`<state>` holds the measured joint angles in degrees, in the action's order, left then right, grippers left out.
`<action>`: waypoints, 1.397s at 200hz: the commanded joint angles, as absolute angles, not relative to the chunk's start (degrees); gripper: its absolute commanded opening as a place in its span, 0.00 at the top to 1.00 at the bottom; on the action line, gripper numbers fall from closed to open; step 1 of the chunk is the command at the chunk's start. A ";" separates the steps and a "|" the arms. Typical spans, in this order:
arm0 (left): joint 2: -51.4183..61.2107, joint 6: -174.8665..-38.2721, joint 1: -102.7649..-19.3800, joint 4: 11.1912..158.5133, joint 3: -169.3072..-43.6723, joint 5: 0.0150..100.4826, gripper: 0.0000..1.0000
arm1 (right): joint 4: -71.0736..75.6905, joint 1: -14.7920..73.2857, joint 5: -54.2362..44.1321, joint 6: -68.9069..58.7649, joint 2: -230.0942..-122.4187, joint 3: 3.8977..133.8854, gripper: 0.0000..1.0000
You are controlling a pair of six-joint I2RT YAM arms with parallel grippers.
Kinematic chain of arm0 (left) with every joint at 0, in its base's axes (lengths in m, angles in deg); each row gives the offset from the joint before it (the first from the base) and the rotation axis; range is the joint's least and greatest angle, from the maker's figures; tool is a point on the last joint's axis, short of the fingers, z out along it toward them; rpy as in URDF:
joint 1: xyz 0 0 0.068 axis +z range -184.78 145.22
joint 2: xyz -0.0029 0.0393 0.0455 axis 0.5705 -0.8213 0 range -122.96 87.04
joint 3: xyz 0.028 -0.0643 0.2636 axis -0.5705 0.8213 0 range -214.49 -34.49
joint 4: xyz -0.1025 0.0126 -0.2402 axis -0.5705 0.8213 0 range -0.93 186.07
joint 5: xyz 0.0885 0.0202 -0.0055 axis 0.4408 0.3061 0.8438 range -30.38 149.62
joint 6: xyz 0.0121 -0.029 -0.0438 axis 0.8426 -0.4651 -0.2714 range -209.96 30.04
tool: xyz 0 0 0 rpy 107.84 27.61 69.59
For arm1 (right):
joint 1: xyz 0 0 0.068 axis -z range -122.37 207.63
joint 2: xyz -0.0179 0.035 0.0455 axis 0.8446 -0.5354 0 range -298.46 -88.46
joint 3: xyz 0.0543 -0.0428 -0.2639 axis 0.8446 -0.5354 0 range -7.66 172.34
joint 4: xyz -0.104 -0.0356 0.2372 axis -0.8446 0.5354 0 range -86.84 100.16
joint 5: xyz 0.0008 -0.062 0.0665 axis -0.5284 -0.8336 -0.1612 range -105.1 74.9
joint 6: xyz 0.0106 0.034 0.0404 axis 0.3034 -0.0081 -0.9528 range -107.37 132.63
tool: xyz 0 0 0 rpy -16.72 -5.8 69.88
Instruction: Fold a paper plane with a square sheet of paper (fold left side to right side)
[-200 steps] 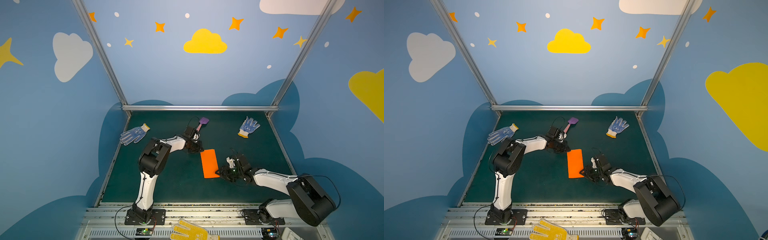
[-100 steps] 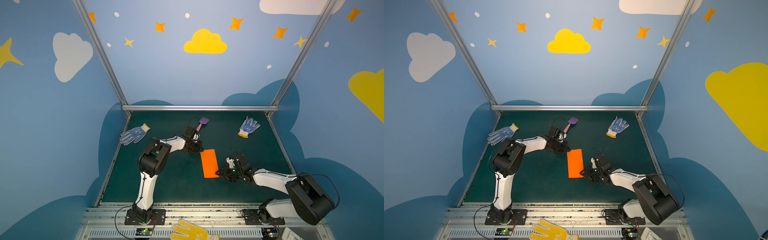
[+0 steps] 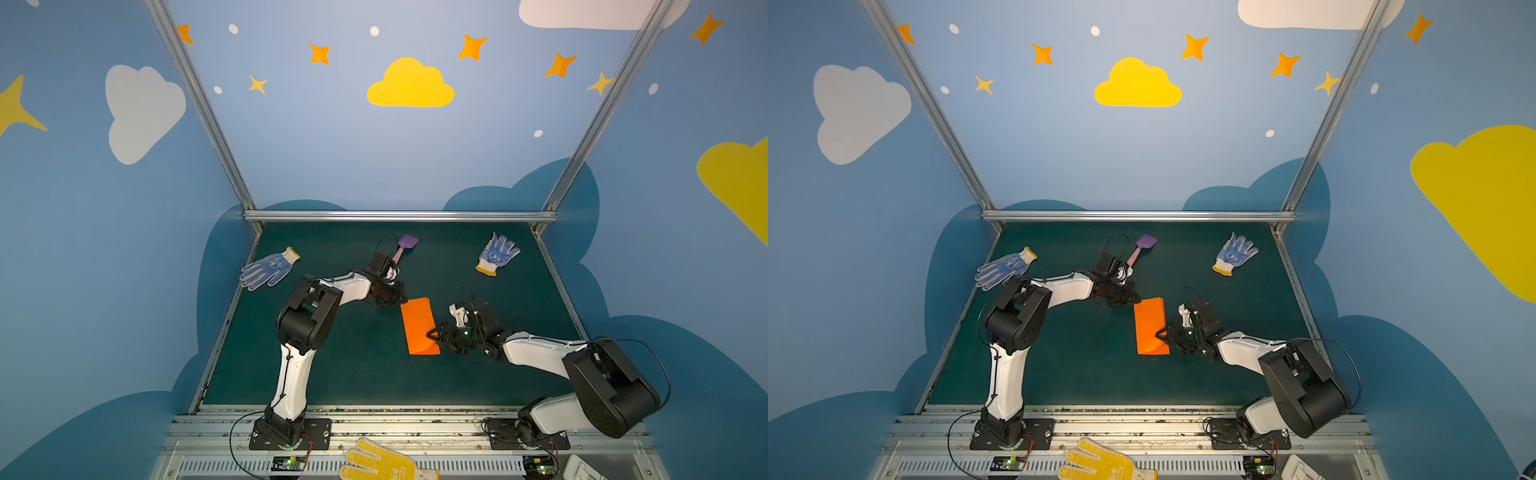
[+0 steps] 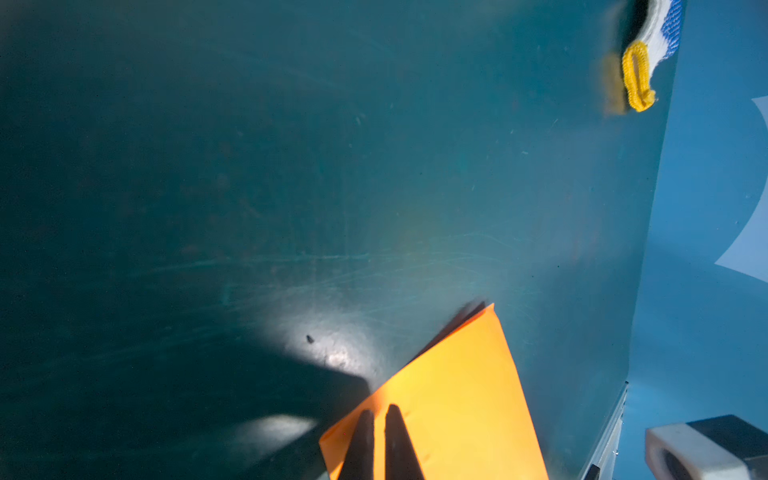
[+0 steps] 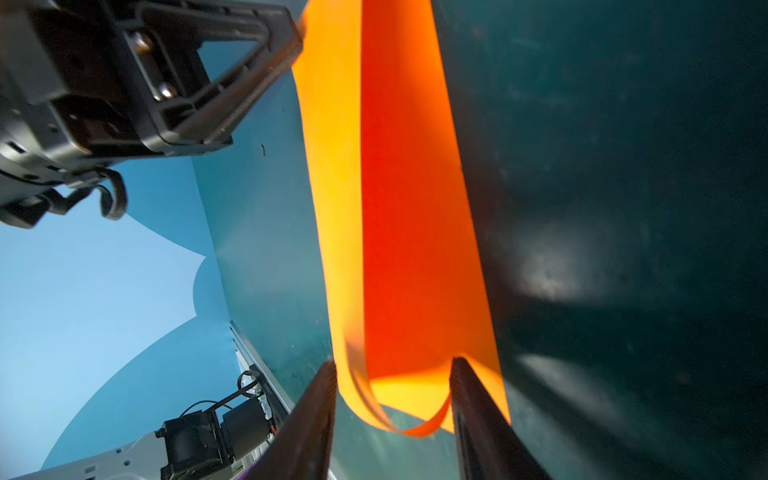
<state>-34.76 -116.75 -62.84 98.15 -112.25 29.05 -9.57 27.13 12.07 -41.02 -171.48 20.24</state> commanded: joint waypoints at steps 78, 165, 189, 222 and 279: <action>-37.04 -116.11 -63.08 101.07 -110.78 31.59 0.90 | -11.13 28.62 16.51 -38.48 -174.16 21.52 0.62; -36.80 -115.80 -62.95 100.98 -110.60 31.68 0.91 | -8.44 27.40 16.50 -39.41 -169.68 16.64 0.73; -36.80 -115.87 -62.91 100.89 -110.58 31.65 0.91 | -7.65 27.42 16.14 -39.36 -168.68 16.15 0.75; -36.81 -115.85 -62.82 101.01 -110.60 31.66 0.91 | -7.13 27.45 15.82 -39.29 -168.08 15.43 0.78; -36.62 -115.66 -62.78 101.03 -110.51 31.76 0.91 | -7.10 27.74 15.48 -39.40 -167.80 14.52 0.82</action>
